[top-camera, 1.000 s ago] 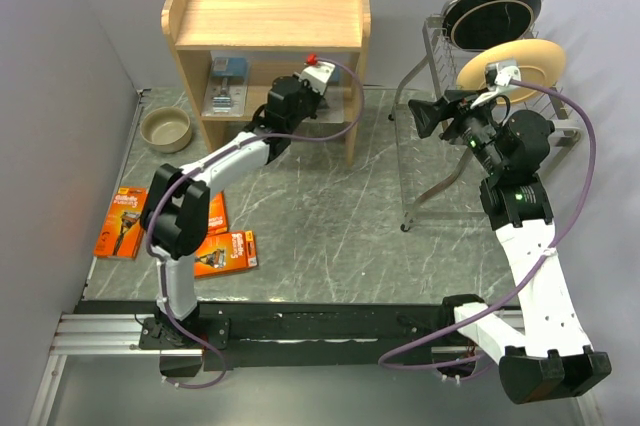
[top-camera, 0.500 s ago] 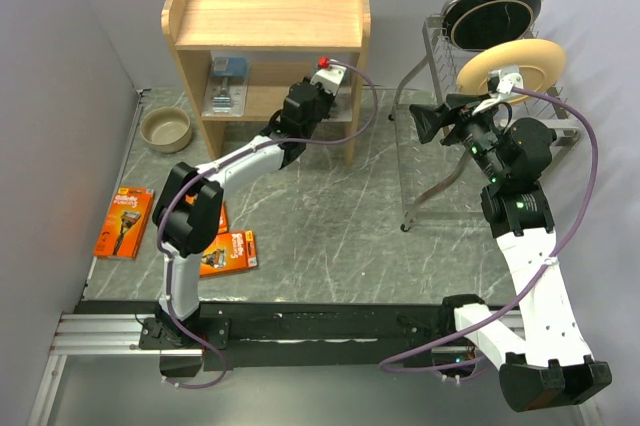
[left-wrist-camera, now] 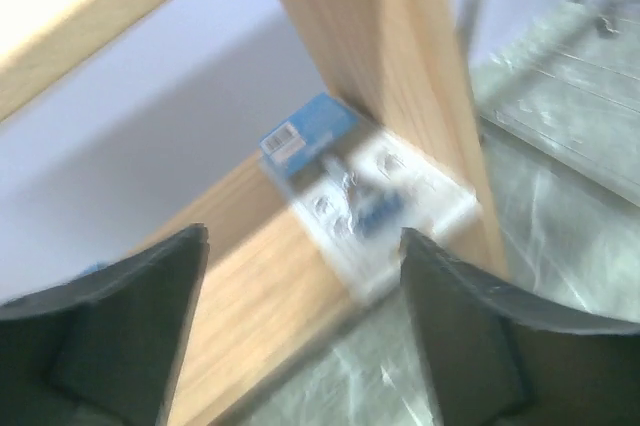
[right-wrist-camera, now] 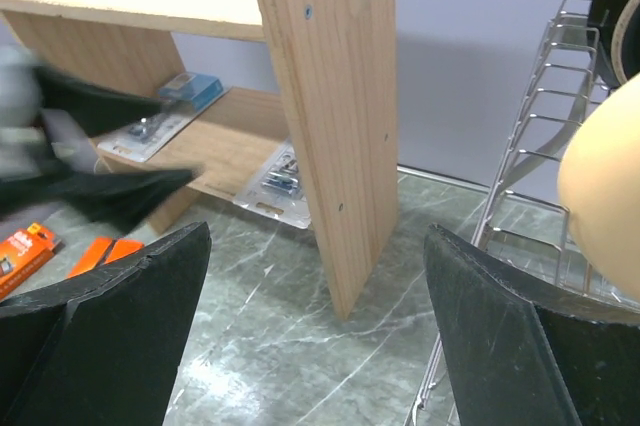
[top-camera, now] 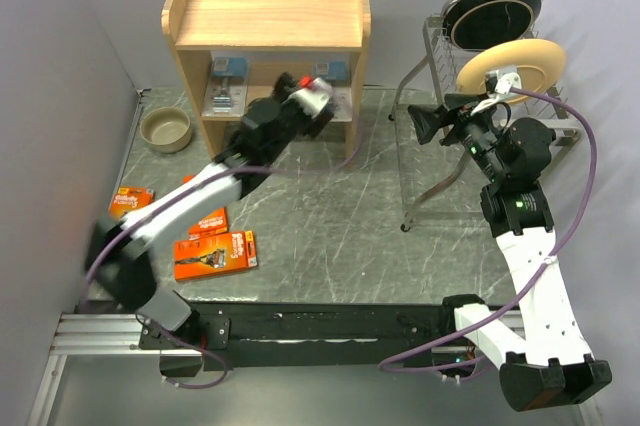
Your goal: Place and organize the shaving razors onto the shelf
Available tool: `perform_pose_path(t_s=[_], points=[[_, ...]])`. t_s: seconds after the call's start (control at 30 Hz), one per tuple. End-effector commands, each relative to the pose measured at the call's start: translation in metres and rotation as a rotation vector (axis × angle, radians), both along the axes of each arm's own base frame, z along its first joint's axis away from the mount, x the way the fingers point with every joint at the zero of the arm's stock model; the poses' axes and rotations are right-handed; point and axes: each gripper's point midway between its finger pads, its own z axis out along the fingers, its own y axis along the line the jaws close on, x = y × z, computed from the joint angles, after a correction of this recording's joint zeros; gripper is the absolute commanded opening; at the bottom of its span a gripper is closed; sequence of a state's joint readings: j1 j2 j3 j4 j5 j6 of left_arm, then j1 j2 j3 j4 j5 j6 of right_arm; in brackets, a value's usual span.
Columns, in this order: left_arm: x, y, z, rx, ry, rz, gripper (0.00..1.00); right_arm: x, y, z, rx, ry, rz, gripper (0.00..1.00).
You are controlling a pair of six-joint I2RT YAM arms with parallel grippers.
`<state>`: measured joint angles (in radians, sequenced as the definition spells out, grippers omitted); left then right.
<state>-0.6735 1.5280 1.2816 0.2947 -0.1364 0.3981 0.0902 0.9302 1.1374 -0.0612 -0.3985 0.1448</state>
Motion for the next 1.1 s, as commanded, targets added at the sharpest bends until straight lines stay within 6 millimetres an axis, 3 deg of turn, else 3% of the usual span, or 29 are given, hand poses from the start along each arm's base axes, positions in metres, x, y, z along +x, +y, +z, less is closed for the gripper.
perform_pose_path(t_s=[0.0,0.1,0.17,0.2,0.27,0.43,0.47,0.53,0.57,0.7,0.73,0.77,0.87,0.93,1.07], points=[[-0.073,0.029,-0.025,0.234,0.074,-0.208,1.0,0.001,0.013,-0.025,-0.008,0.076,0.057,0.94],[-0.1,0.063,-0.047,0.333,0.178,-0.216,0.99,-0.006,0.034,-0.046,-0.049,0.099,0.121,0.94],[-0.106,0.087,-0.055,0.339,0.229,-0.16,0.99,-0.012,0.05,-0.054,-0.094,0.086,0.172,0.94],[-0.111,0.098,-0.049,0.321,0.228,-0.131,0.99,-0.016,0.059,-0.061,-0.106,0.095,0.2,0.94],[-0.111,0.125,-0.054,0.274,0.29,-0.022,0.99,-0.03,0.087,-0.067,-0.124,0.098,0.295,0.94],[-0.11,0.198,-0.046,-0.152,0.43,0.305,1.0,-0.054,0.151,-0.095,-0.143,0.137,0.513,0.93],[-0.11,0.221,-0.062,-0.212,0.475,0.392,0.99,-0.071,0.172,-0.1,-0.15,0.139,0.601,0.93],[-0.118,0.239,-0.073,-0.377,0.534,0.497,1.0,-0.077,0.199,-0.117,-0.131,0.195,0.67,0.92],[-0.123,0.252,-0.089,-0.416,0.583,0.56,0.99,-0.083,0.213,-0.122,-0.112,0.223,0.703,0.92],[-0.136,0.264,-0.114,-0.638,0.705,0.645,0.99,-0.073,0.268,-0.158,0.018,0.469,0.75,0.89],[-0.138,0.265,-0.119,-0.677,0.724,0.663,1.0,-0.073,0.275,-0.167,0.036,0.519,0.752,0.89],[-0.141,0.278,-0.131,-0.731,0.742,0.723,1.0,-0.074,0.283,-0.176,0.053,0.571,0.759,0.89],[-0.144,0.292,-0.148,-0.883,0.783,0.805,0.99,-0.076,0.31,-0.22,0.119,0.809,0.743,0.88],[-0.145,0.296,-0.159,-0.988,0.8,0.827,0.99,-0.092,0.327,-0.23,0.132,0.892,0.789,0.87],[-0.148,0.277,-0.157,-1.062,0.809,0.682,0.99,-0.103,0.349,-0.278,0.153,1.077,0.753,0.86]])
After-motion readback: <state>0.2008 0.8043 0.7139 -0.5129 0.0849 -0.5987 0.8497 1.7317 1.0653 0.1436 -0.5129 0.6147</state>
